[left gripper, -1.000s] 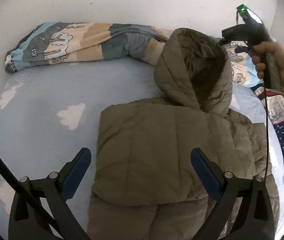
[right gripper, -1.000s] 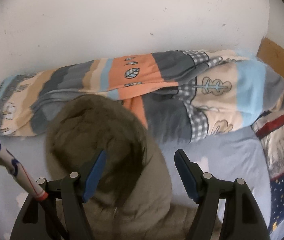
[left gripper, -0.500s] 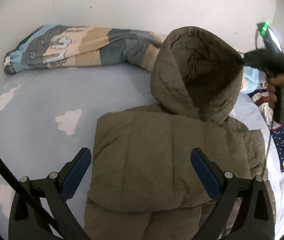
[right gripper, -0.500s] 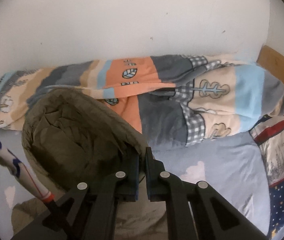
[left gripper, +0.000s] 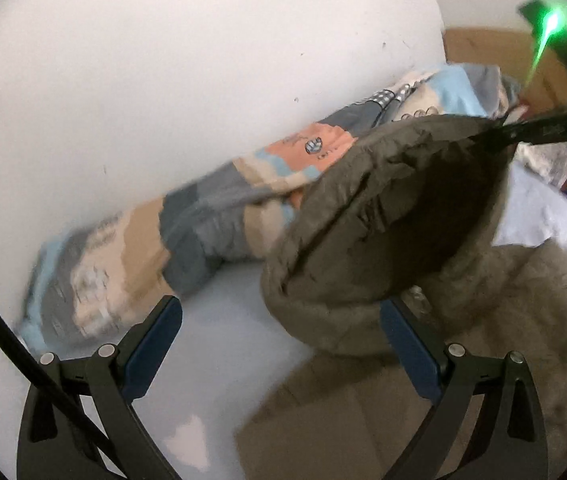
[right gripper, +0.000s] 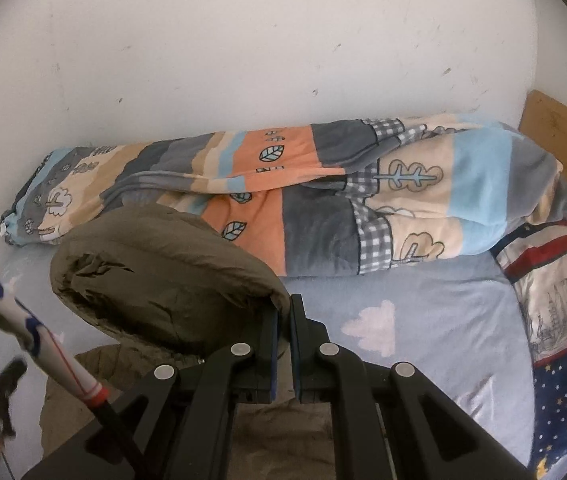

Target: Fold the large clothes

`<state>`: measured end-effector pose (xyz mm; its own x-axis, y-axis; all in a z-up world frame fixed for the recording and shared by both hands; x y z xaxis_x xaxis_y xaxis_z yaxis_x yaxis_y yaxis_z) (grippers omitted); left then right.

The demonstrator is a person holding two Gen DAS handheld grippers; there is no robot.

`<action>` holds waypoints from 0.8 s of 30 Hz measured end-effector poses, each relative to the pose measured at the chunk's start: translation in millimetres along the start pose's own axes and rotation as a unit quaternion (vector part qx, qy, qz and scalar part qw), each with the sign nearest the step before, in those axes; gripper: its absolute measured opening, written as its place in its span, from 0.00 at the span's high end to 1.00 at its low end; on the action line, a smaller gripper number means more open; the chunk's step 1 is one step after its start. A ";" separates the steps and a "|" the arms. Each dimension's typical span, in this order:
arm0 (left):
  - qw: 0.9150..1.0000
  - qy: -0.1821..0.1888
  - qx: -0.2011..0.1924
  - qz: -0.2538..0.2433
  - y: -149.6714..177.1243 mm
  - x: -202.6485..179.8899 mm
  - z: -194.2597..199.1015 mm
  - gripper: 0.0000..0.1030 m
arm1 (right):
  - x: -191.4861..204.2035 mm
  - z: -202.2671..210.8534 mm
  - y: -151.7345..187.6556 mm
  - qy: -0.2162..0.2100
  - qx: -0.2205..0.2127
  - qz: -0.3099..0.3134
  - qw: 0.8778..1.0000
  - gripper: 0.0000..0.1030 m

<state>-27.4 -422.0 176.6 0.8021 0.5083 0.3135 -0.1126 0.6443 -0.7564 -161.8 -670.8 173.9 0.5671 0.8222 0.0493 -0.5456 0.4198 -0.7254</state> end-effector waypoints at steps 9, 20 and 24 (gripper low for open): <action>0.999 0.032 -0.007 -0.013 -22.1 -7.0 -49.2 0.28 | 5.6 12.5 9.8 -0.022 -0.008 0.020 1.000 0.95; 0.994 0.104 -0.014 0.021 13.8 -39.0 13.9 0.86 | 2.2 52.7 45.9 -0.027 -0.028 0.025 0.999 0.95; 0.994 0.108 -0.018 0.021 33.0 -50.9 48.6 0.86 | -0.6 77.0 64.4 -0.036 -0.036 0.024 0.998 0.95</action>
Point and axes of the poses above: each gripper's, at about its wrist camera, not at the fingertips, and z roughly against the way its jaws point, x to its left, y to its underside, the point moved 5 cm from there along -z, roughly the way its jaws point, and after that the axes turned 2 degrees about z, right-handed, at the moved point
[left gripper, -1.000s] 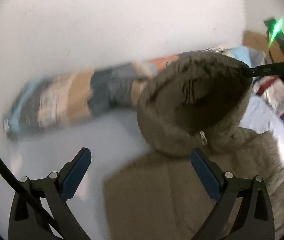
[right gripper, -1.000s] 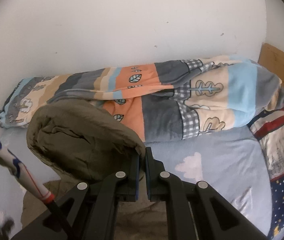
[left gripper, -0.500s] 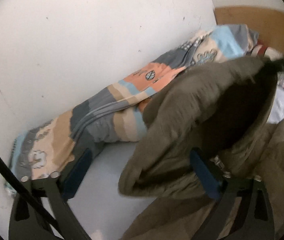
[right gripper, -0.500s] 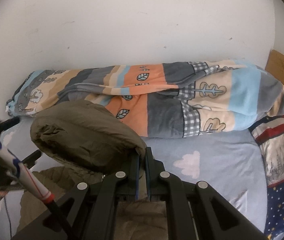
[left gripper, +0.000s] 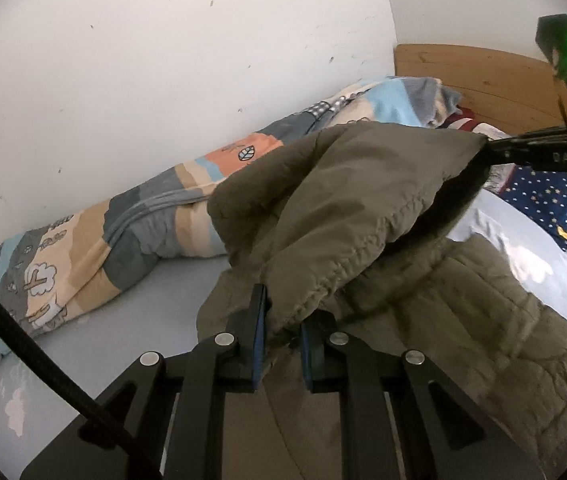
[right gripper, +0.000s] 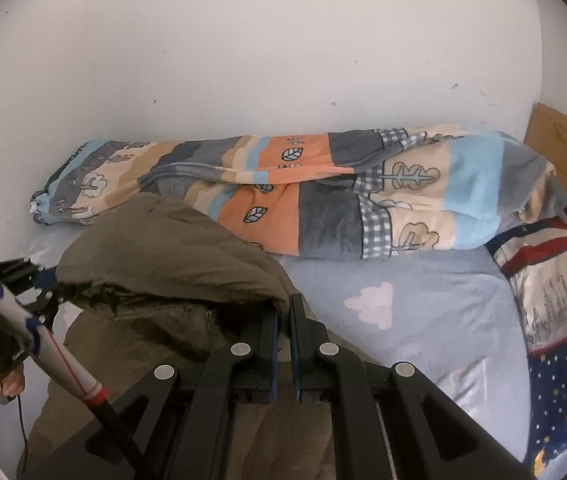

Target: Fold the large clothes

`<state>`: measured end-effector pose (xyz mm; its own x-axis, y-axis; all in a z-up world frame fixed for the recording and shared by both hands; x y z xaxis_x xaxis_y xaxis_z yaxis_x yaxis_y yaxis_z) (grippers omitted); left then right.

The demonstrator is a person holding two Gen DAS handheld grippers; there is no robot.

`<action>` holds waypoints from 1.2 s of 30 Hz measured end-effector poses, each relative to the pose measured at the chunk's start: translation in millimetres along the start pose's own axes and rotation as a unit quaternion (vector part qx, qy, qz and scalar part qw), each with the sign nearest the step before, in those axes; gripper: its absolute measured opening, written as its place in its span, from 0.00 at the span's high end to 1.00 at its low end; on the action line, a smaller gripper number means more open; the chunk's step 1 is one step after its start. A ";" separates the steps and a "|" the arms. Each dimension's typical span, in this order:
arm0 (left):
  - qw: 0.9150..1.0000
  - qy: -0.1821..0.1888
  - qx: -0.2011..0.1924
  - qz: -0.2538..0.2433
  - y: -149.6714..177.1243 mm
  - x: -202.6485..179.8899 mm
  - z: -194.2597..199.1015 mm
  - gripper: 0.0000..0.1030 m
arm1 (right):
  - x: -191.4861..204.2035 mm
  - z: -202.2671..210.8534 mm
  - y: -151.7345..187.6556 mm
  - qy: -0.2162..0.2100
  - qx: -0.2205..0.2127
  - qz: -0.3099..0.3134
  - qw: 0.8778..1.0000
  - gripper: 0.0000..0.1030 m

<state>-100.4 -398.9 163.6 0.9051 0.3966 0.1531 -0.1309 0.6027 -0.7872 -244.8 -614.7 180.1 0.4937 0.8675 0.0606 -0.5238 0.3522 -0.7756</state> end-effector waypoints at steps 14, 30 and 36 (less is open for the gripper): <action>0.994 -0.007 0.110 -0.009 131.5 -54.1 3.7 0.84 | 28.9 6.2 139.4 -0.006 0.059 0.042 0.997 0.95; 0.986 -0.023 0.125 -0.106 170.4 -116.5 62.8 0.25 | 29.8 13.5 201.2 -0.002 0.112 0.055 0.992 0.85; 0.995 0.005 0.073 -0.067 135.0 -128.6 99.8 0.25 | 15.8 57.7 187.3 -0.032 0.089 -0.031 0.995 0.84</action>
Point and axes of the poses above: each gripper's, at about its wrist camera, not at the fingertips, and z roughly against the way its jaws point, x to its left, y to its underside, the point moved 5 cm from there along -z, roughly the way its jaws point, and after that the axes turned 2 degrees about z, right-handed, at the moved point
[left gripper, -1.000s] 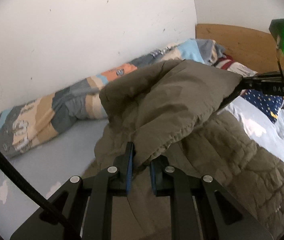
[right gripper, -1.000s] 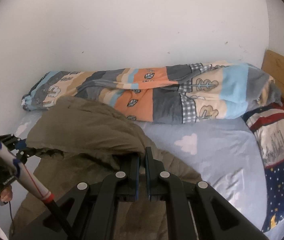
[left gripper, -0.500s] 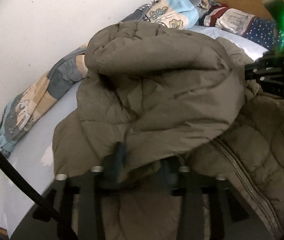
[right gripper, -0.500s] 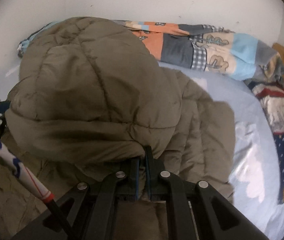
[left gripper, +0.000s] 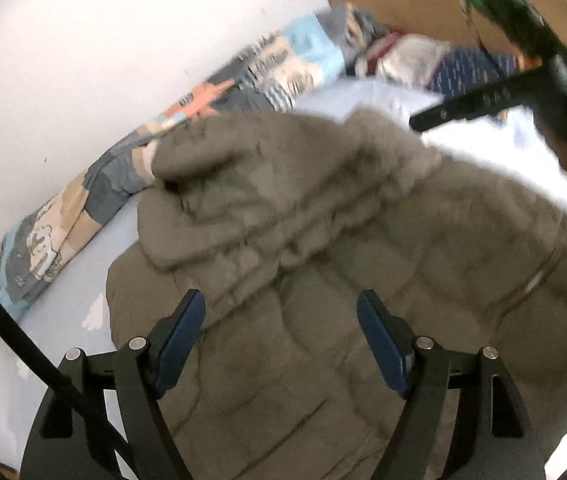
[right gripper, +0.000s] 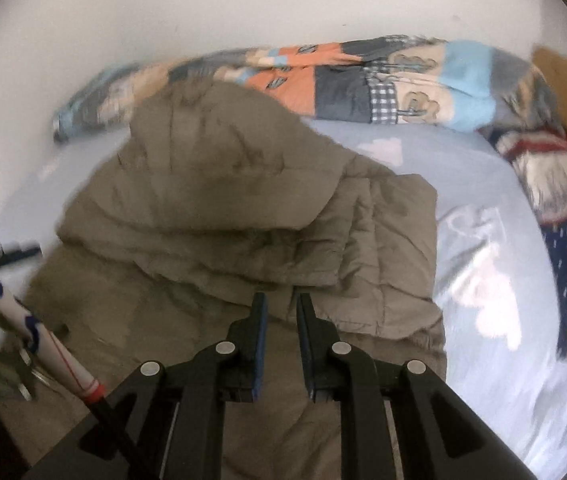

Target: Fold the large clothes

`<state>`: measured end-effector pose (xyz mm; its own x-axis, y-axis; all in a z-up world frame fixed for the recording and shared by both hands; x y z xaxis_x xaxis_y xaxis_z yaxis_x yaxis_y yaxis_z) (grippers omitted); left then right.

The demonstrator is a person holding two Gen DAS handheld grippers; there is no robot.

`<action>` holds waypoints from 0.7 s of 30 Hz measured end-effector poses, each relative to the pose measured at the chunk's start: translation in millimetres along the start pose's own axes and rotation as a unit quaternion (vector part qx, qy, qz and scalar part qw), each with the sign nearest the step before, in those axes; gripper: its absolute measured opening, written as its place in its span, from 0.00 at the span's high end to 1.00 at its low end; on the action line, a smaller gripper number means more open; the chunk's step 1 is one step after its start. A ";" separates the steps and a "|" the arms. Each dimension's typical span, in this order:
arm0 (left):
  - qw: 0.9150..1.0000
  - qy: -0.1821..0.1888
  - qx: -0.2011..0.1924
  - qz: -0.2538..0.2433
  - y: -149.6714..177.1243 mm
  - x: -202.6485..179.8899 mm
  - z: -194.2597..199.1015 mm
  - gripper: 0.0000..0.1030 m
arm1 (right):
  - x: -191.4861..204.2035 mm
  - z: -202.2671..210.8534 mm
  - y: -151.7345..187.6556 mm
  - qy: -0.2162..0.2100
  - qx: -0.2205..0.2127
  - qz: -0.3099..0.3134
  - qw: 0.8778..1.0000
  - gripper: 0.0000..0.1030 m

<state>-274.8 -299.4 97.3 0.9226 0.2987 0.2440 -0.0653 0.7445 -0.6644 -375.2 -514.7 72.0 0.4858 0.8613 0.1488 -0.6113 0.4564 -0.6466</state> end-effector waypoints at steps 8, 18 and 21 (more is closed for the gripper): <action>0.991 -0.009 -0.035 0.131 -83.1 59.1 -17.7 0.25 | 2.0 29.0 -63.2 -0.025 -0.081 -0.088 0.992 0.56; 0.978 -0.030 0.044 0.202 -86.4 85.3 -125.1 0.25 | 20.0 -76.4 -107.5 -0.025 -0.027 -0.096 0.995 0.56; 0.972 -0.010 0.092 0.218 -53.4 81.3 -157.4 0.25 | 22.8 -108.4 -90.6 -0.016 0.012 -0.077 0.997 0.56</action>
Point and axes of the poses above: each gripper's, at about its wrist camera, not at the fingertips, and z roughly against the way its jaws point, x to its left, y to its underside, the point moved 5 cm from there along -z, roughly the way its jaws point, and after that the axes turned 2 degrees about z, right-handed, at the moved point
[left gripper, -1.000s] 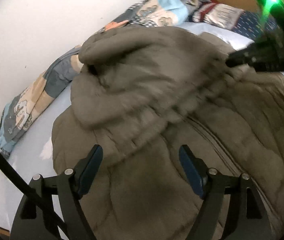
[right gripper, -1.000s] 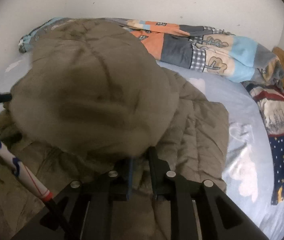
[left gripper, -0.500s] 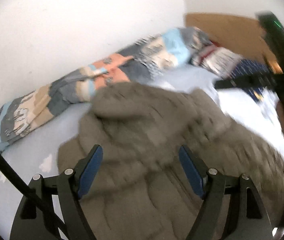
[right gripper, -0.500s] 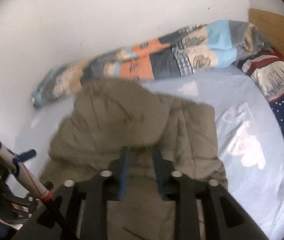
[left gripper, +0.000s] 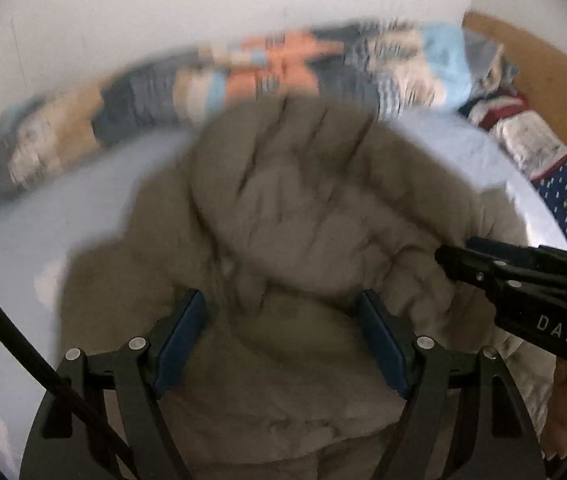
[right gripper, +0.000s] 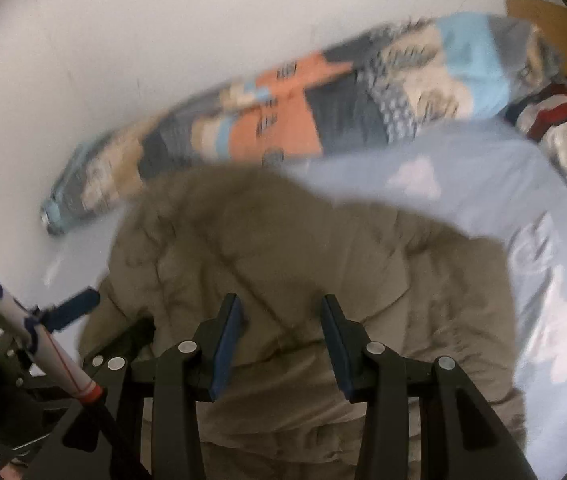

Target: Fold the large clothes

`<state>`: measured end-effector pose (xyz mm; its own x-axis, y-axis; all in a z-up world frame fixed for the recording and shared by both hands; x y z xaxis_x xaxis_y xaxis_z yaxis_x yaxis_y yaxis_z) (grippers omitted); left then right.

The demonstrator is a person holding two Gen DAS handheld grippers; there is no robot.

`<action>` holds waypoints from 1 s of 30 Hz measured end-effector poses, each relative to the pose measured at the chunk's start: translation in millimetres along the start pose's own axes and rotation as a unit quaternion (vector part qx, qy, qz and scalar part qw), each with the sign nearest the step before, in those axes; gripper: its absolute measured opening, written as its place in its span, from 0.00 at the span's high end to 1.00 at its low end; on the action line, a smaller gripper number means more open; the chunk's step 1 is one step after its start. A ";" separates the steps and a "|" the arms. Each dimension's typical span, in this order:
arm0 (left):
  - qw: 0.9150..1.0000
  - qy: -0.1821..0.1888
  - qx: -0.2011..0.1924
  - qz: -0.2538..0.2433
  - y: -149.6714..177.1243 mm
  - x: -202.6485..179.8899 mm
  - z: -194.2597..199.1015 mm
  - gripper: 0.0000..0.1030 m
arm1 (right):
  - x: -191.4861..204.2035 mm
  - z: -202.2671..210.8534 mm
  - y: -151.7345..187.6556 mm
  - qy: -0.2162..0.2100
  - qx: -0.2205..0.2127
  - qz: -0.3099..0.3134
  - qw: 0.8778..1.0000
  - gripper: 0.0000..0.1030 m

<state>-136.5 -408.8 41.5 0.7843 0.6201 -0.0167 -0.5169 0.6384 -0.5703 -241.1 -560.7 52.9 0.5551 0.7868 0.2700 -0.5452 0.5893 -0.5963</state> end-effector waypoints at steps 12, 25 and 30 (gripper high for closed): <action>1.000 0.001 -0.018 -0.018 14.5 -0.4 33.5 0.25 | -12.4 -9.5 20.7 -0.016 0.040 -0.018 0.999 0.56; 0.999 -0.002 -0.040 -0.003 137.1 -9.4 173.6 0.25 | -13.4 138.4 122.6 -0.014 -0.003 -0.024 1.000 0.56; 0.999 -0.012 -0.030 0.034 201.1 -0.7 200.1 0.25 | -14.8 174.4 179.2 -0.018 -0.005 -0.025 1.000 0.54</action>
<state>-309.6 -189.7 91.2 0.7390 0.6727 -0.0372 -0.5470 0.5668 -0.6160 -456.5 -434.7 73.9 0.5589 0.7620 0.3270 -0.5100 0.6268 -0.5891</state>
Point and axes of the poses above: each gripper's, at about its wrist camera, not at the fingertips, and z roughly against the way its jaws point, x to its left, y to its underside, the point moved 5 cm from there along -z, roughly the way its jaws point, and after that the axes turned 2 degrees about z, right-handed, at the moved point
